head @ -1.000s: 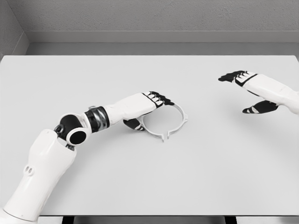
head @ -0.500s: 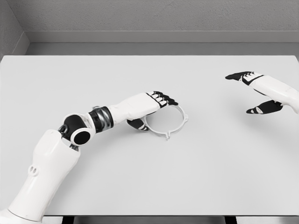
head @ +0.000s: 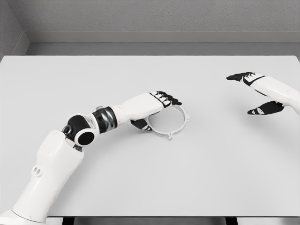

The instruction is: Assemble PVC drainage pipe clamps

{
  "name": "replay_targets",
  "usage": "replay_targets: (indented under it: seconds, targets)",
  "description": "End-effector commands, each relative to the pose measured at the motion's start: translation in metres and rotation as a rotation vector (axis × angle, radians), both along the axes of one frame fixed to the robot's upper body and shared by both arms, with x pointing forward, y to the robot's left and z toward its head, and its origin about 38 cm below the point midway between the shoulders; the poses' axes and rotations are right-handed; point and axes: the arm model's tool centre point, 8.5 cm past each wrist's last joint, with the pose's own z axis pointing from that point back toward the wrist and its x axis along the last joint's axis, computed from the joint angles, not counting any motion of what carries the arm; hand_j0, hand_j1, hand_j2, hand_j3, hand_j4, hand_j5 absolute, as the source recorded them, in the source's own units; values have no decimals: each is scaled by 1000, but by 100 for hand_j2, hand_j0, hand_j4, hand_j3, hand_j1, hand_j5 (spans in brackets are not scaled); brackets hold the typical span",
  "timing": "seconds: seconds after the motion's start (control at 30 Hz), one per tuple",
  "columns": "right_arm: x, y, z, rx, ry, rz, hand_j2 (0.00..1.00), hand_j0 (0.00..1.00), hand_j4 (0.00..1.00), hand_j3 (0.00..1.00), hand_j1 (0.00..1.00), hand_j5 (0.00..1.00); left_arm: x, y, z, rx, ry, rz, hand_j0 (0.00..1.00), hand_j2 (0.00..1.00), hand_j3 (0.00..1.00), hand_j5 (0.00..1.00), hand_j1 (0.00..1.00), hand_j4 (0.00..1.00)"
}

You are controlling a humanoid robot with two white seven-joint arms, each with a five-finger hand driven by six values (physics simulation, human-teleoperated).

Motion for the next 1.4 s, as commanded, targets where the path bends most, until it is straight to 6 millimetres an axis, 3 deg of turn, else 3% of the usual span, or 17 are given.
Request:
replay_targets:
  seconds: [0.0,0.67,0.97,1.07,1.13,1.3,1.37]
  targets:
    - [0,0,1,7,1,-1,100,100,100,100,100,100,0,-2,1,-6,4,2,100,100,100,100,100,100]
    - [0,-5,-4,9,16,-16,100,100,100,100,100,100,0,-13,4,-21,2,-6,100,100,100,100,100,100]
    - [0,-5,-4,11,17,-17,100,100,100,100,100,100,2,-2,9,-16,-17,0,100,100,100,100,100,100]
    - [0,-5,-4,10,17,-17,100,100,100,100,100,100,6,26,18,8,-52,36,100,100,100,100,100,100]
    - [0,-5,-4,10,17,-17,100,100,100,100,100,100,7,55,25,52,-73,53,100,100,100,100,100,100]
    - [0,-6,-5,10,18,-17,100,100,100,100,100,100,4,144,54,67,-90,57,100,100,100,100,100,100]
    - [0,-6,-5,10,19,-19,100,100,100,100,100,100,3,154,56,72,-86,64,100,100,100,100,100,100]
